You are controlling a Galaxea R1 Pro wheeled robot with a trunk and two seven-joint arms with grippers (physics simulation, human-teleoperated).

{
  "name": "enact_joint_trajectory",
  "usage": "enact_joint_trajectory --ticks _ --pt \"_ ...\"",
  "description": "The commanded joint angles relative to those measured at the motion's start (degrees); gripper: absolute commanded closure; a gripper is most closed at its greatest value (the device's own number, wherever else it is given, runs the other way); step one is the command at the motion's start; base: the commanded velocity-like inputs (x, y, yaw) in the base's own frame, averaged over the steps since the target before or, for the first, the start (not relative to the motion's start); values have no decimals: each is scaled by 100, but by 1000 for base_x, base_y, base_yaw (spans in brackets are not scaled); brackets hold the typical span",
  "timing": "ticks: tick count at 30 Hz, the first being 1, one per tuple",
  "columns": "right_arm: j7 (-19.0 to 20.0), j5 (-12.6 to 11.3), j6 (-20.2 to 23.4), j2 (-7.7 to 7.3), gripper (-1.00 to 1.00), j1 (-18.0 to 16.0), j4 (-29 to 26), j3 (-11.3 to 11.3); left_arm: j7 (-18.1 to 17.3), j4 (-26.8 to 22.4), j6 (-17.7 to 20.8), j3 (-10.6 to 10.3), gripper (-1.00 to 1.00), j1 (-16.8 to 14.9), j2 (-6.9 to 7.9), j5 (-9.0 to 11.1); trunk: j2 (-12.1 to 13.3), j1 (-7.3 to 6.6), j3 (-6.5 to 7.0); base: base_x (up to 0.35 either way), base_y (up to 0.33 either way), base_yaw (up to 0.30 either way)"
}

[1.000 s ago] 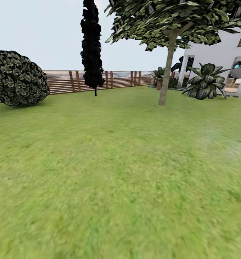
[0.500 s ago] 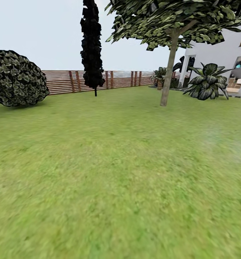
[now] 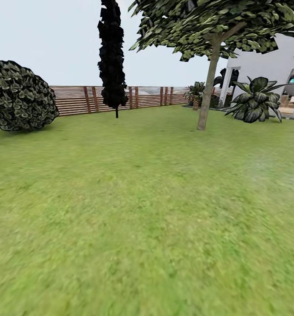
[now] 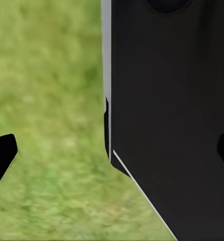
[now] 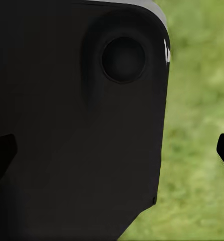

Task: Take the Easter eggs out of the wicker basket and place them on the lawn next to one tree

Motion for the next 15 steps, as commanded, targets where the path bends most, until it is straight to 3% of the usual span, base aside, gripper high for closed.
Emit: enact_joint_trajectory --ticks 1,8,15 --pt "0 0 -3 0 -100 -2 -1 -1 1 -4 -2 0 -100 1 0 2 -2 3 -4 324 88 0" --pt "0 2 -3 0 -100 -2 -1 -2 3 -4 -2 0 -100 1 2 2 -2 3 -4 324 88 -14" --pt "0 2 -3 0 -100 -2 -1 0 2 -3 -2 0 -100 1 1 1 -2 3 -4 324 88 -201"
